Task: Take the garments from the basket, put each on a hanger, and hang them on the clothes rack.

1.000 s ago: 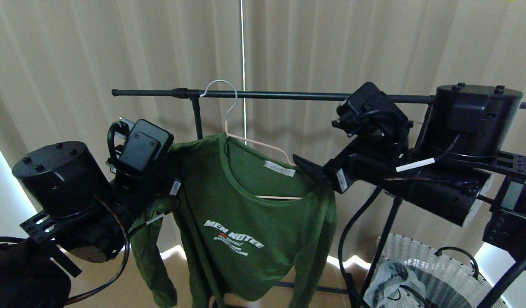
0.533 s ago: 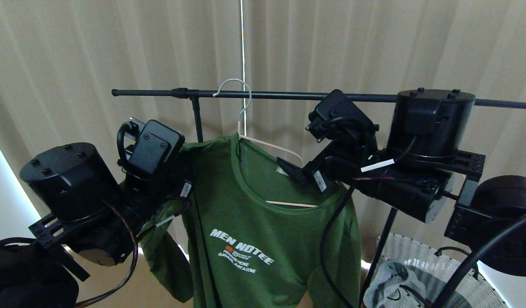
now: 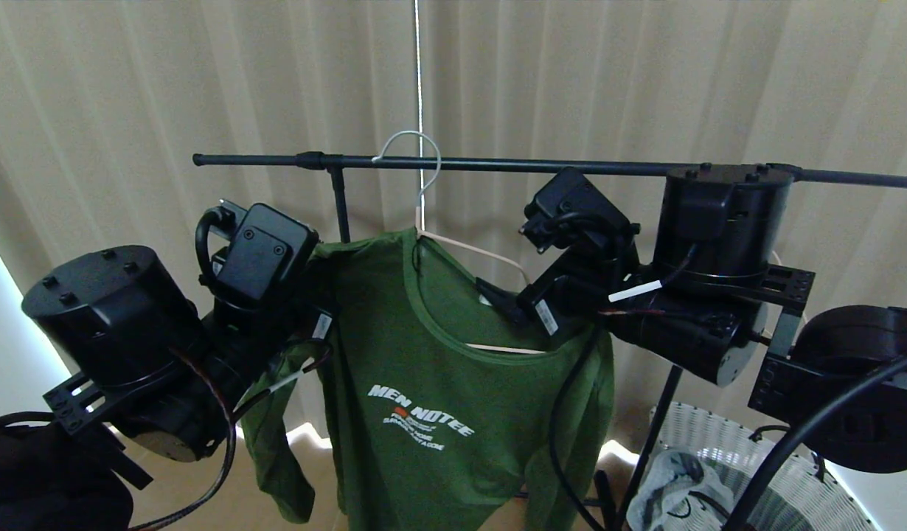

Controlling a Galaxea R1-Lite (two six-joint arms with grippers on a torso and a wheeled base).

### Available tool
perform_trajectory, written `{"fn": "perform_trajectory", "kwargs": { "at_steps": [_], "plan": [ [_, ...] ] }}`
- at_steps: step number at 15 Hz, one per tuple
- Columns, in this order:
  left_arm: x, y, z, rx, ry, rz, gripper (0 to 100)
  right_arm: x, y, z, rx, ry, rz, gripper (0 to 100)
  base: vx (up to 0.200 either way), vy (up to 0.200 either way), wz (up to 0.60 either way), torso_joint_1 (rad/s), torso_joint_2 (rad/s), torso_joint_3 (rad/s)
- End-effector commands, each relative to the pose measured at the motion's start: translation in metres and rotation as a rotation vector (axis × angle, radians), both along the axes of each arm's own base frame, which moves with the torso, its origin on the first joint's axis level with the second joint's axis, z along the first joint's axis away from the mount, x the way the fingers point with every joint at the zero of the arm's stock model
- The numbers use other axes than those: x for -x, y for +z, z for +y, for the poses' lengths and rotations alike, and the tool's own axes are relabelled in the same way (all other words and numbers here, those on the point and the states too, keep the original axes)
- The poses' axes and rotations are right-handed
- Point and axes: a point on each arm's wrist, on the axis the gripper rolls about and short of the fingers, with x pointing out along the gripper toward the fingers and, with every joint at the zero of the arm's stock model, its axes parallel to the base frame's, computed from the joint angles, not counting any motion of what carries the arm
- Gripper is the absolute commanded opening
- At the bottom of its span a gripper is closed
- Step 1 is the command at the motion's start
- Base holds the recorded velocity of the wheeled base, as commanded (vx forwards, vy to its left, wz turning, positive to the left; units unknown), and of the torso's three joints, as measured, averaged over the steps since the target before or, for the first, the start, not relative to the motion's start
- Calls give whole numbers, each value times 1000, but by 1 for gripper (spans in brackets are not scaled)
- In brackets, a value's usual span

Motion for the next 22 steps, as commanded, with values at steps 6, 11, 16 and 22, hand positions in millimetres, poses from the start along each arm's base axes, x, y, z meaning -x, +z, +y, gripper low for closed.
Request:
{"fn": "perform_trajectory", "kwargs": {
  "at_steps": [6,11,16,22],
  "plan": [
    [6,4,-4,5,-26,-13,0,-4,-6,2,8,-4,8,0,0,0,0,0,0,0],
    [7,4,-4,6,-26,-11,0,-4,-5,2,7,-4,7,0,0,0,0,0,0,0],
    [8,2,-3,6,-28,-5,100,0,-2,-1,0,-4,1,0,0,0,0,0,0,0],
    [26,-3,6,44,-132,24,100,-2,4,-45,-7,-127,-6,0,0,0,0,0,0,0]
  ]
}}
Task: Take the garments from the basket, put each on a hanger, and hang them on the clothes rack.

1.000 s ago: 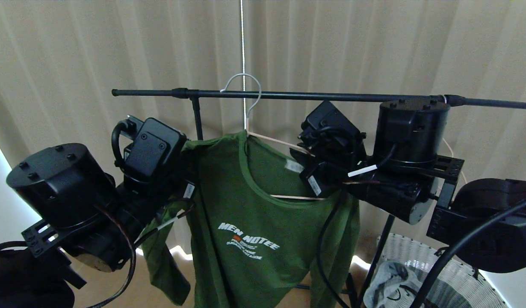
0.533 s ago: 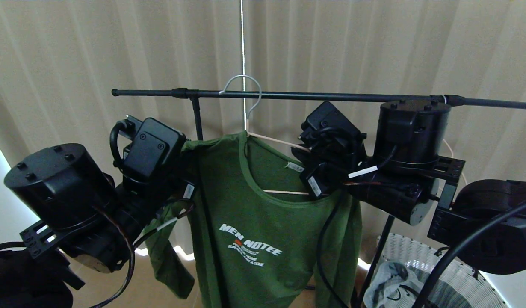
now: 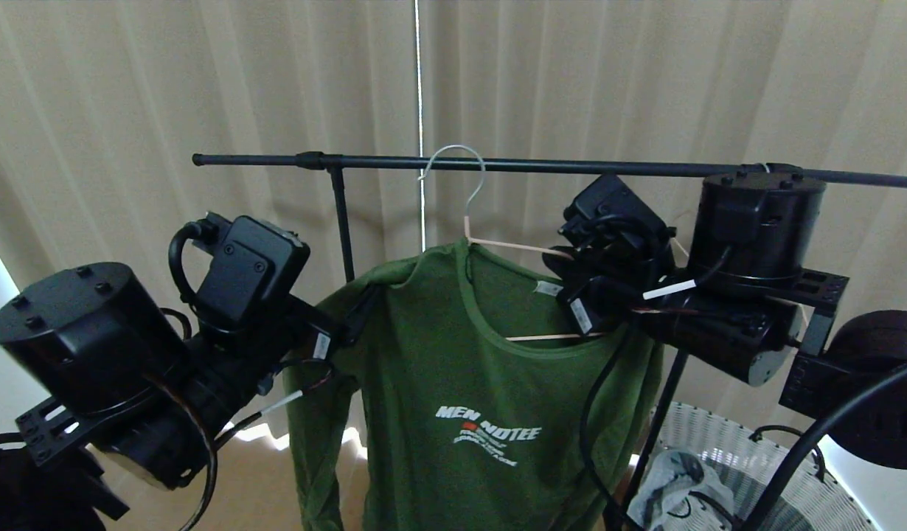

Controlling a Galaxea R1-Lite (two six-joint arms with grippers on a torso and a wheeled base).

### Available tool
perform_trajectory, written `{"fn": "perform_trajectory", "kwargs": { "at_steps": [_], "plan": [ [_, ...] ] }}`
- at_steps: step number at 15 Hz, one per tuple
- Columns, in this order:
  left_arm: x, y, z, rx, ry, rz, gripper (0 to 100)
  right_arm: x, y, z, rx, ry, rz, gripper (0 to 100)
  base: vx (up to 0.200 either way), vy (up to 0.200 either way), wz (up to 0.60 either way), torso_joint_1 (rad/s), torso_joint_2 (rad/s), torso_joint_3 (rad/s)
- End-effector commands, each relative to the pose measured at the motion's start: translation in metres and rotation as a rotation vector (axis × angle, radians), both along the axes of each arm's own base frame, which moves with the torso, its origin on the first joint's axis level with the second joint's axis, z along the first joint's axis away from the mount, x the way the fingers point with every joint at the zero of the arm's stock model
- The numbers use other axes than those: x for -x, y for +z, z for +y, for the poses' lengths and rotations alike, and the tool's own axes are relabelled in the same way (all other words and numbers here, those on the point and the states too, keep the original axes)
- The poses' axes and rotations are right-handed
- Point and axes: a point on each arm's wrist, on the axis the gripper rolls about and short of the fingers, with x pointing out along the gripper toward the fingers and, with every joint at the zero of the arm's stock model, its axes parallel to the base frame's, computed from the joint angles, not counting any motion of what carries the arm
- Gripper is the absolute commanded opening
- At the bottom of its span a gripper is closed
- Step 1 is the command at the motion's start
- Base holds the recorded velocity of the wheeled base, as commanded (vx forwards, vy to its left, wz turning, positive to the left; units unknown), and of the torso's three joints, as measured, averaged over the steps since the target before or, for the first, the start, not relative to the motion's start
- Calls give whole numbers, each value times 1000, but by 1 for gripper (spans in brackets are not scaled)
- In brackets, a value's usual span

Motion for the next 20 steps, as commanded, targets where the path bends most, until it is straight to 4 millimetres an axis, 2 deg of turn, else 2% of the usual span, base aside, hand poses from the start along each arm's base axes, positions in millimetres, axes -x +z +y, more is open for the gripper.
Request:
{"fn": "perform_trajectory", "kwargs": {
  "at_steps": [1,2,5,8,9,12,19,20],
  "plan": [
    [8,1,5,1,-11,-1,100,3,8,-13,-14,-27,-19,0,0,0,0,0,0,0],
    [18,0,11,-1,-16,1,100,3,14,-28,-26,-68,-35,0,0,0,0,0,0,0],
    [25,-7,17,-12,-11,26,100,2,23,-42,-43,-109,-57,0,0,0,0,0,0,0],
    [29,-23,27,-24,4,94,100,14,33,-55,-68,-126,-85,0,0,0,0,0,0,0],
    [28,-32,34,-33,-43,130,100,20,38,-59,-82,-125,-99,0,0,0,0,0,0,0],
    [19,-35,44,-27,-146,151,100,29,45,-64,-100,-117,-121,0,0,0,0,0,0,0],
    [4,-35,40,-29,-146,148,100,44,59,-69,-138,-53,-162,0,0,0,0,0,0,0],
    [3,-35,40,-29,-146,148,0,46,60,-70,-139,-51,-165,0,0,0,0,0,0,0]
  ]
}}
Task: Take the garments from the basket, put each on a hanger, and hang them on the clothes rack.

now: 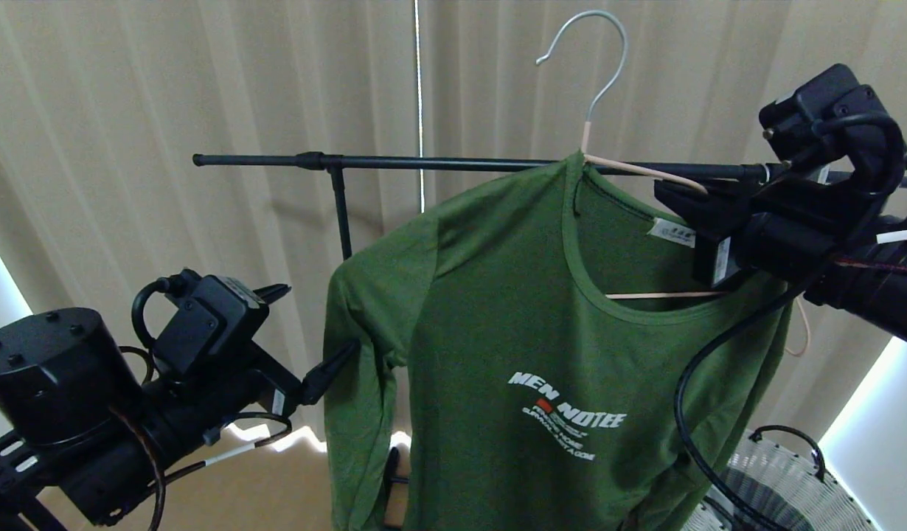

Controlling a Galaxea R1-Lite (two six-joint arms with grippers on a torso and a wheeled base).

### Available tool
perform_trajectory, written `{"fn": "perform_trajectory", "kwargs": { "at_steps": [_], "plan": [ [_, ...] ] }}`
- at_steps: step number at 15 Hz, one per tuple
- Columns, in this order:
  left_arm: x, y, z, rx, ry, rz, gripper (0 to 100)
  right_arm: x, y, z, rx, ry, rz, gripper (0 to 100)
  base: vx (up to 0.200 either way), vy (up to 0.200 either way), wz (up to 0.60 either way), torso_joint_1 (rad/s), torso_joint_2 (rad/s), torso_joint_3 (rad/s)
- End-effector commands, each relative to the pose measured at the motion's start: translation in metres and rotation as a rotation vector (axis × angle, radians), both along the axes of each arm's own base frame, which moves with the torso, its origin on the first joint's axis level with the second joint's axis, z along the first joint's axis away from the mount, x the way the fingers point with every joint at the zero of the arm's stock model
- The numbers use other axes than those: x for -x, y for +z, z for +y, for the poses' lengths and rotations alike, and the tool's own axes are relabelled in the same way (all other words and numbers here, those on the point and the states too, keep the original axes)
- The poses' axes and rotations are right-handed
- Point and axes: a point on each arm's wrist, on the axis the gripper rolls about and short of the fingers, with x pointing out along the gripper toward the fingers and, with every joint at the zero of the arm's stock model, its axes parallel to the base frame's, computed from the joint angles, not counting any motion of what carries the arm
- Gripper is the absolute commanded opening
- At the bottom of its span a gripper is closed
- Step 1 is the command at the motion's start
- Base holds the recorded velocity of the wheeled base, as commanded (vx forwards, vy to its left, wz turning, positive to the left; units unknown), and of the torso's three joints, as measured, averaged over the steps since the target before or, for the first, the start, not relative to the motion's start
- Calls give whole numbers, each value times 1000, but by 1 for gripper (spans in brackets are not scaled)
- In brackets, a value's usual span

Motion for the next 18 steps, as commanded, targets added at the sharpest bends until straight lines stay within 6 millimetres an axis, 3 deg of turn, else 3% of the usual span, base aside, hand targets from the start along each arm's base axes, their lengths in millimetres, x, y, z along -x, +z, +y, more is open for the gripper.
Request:
{"fn": "perform_trajectory", "kwargs": {
  "at_steps": [1,6,10,13,14,18],
  "plan": [
    [-4,-2,-2,-4,-2,6,0,6,4,-3,-8,4,-15,0,0,0,0,0,0,0],
    [-5,-1,-1,-2,6,0,0,8,5,-4,-9,3,-19,0,0,0,0,0,0,0],
    [-16,-1,46,-28,215,-51,0,7,3,-8,-7,-27,-13,0,0,0,0,0,0,0],
    [-14,-1,55,-36,247,-55,0,7,3,-8,-5,-27,-12,0,0,0,0,0,0,0],
    [-12,1,54,-31,241,-65,100,6,2,-8,-4,-27,-10,0,0,0,0,0,0,0],
    [-3,7,44,-17,194,-85,100,7,1,-9,2,-39,-2,0,0,0,0,0,0,0]
  ]
}}
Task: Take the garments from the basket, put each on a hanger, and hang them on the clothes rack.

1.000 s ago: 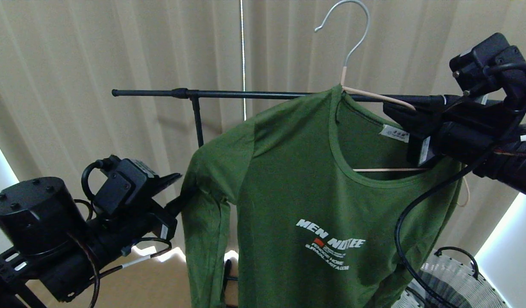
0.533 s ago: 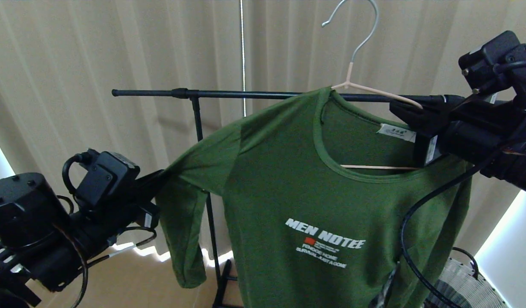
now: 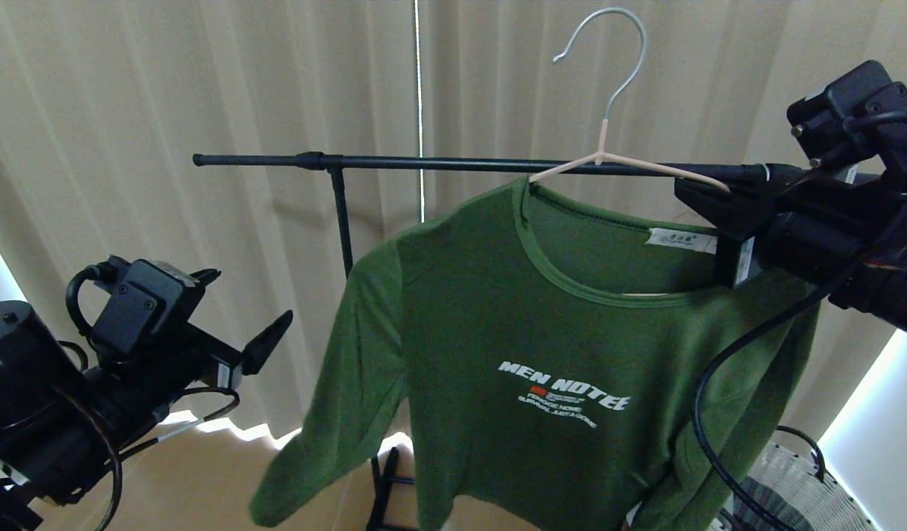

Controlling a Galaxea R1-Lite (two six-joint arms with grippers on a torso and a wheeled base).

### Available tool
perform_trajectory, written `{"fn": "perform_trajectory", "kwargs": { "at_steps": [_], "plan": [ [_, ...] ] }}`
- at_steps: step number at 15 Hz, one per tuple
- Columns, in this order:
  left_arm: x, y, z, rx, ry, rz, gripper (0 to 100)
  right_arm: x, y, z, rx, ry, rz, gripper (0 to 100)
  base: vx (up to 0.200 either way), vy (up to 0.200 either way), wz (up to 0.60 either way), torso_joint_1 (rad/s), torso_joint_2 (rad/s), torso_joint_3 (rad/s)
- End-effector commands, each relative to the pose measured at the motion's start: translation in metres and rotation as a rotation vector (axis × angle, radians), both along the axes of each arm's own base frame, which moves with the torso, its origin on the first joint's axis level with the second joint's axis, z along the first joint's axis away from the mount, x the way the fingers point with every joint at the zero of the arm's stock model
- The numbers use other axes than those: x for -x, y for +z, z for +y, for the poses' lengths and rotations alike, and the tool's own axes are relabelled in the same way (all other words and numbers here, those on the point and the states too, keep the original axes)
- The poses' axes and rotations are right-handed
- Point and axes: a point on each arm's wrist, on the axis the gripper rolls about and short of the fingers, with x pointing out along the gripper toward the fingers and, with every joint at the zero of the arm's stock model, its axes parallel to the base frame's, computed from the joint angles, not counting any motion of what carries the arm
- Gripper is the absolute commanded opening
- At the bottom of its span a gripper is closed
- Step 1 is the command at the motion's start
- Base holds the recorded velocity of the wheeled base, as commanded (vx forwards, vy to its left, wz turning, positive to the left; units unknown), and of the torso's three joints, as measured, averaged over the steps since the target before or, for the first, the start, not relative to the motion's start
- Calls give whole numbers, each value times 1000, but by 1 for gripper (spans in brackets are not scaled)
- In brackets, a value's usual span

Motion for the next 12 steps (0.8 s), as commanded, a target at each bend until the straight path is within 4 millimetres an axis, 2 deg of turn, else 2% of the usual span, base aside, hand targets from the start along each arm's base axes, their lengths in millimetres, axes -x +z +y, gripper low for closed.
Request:
{"fn": "perform_trajectory", "kwargs": {
  "at_steps": [1,3,5,9,12],
  "plan": [
    [6,6,-1,5,-13,-26,100,0,0,-1,0,-19,1,0,0,0,0,0,0,0],
    [14,16,0,14,-15,-65,100,-1,-2,-1,5,-45,7,0,0,0,0,0,0,0],
    [24,23,3,36,-13,-62,100,-8,-8,-10,36,-112,56,0,0,0,0,0,0,0],
    [57,42,9,154,-11,105,100,-9,-13,-16,72,-187,119,0,0,0,0,0,0,0],
    [67,41,13,237,2,159,100,-10,-19,-22,107,-269,173,0,0,0,0,0,0,0]
  ]
}}
